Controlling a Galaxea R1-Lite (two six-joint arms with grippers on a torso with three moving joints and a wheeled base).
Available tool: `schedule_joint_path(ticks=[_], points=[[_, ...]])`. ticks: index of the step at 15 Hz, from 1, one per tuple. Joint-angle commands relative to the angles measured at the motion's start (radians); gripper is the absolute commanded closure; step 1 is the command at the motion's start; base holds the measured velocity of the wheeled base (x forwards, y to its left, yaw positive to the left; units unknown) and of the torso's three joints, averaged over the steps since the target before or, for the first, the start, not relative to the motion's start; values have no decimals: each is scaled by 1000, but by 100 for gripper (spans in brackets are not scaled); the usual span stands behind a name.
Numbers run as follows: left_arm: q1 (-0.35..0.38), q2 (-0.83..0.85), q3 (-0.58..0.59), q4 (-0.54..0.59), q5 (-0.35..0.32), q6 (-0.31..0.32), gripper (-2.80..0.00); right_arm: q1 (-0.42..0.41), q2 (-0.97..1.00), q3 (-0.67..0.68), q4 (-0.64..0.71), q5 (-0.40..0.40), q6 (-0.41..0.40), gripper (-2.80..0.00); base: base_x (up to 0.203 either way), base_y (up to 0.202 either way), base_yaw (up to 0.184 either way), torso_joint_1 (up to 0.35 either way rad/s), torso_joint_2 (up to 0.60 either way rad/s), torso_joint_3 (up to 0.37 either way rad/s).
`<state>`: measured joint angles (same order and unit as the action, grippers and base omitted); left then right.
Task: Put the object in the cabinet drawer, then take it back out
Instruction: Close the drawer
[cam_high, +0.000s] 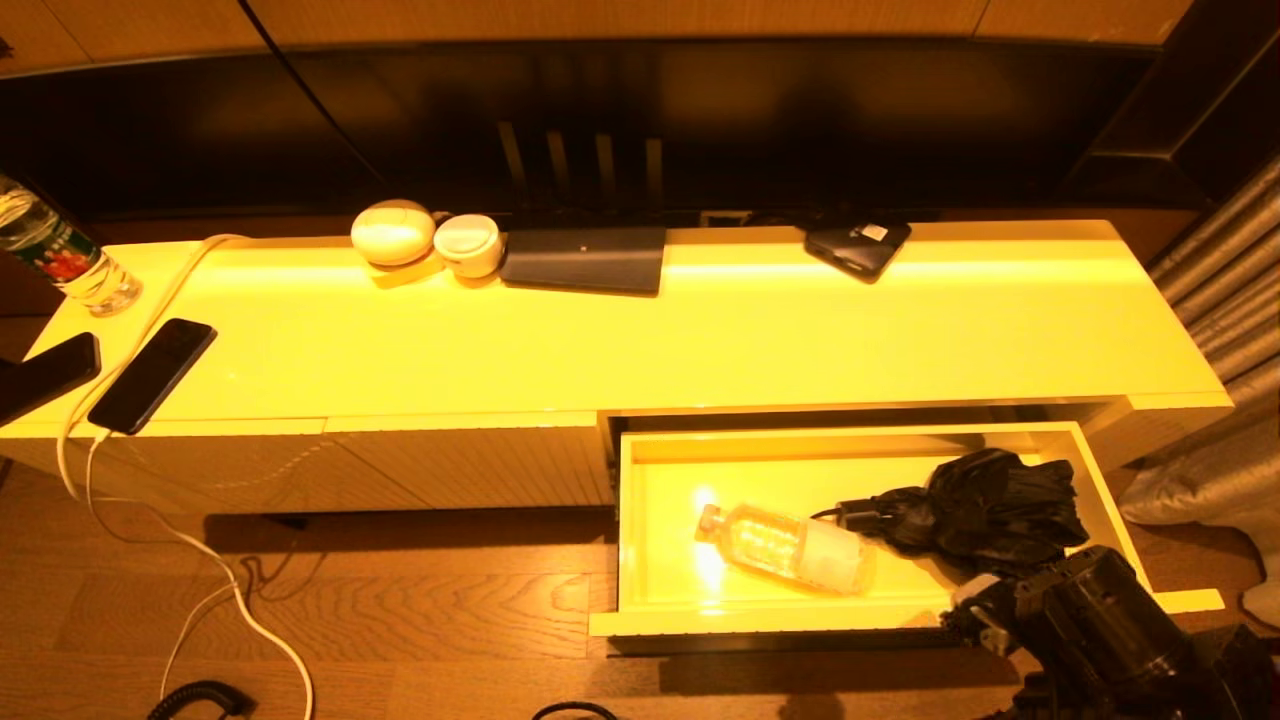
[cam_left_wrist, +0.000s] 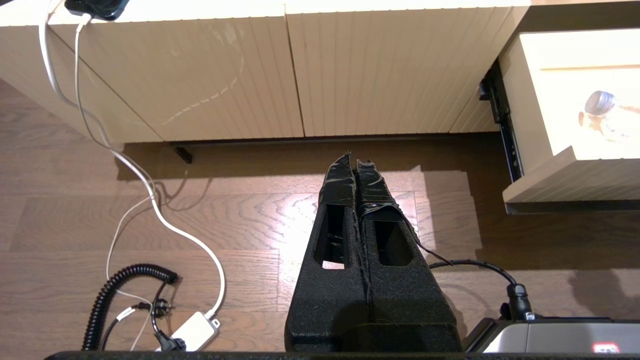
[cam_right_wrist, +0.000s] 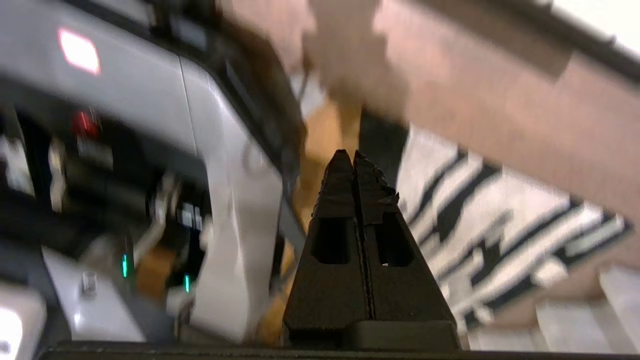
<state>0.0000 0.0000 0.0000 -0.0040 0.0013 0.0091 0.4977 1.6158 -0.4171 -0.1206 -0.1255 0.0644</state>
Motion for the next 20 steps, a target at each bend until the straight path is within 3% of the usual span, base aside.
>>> schedule_joint_path(ticks=[1,8,14,20], points=[[0,0,2,-1,0,0,0,1,38,21,-83,-4,0,0,0,0,0,0,0,0],[0,0,3,-1,0,0,0,0,124,100,-554,-5,-7,0,0,0,0,0,0,0],[0,0,2,-1,0,0,0,-8,167,103,-749,-10,-57,0,0,0,0,0,0,0],[0,0,2,-1,0,0,0,-8,242,103,-914,-49,-158,0,0,0,0,0,0,0]])
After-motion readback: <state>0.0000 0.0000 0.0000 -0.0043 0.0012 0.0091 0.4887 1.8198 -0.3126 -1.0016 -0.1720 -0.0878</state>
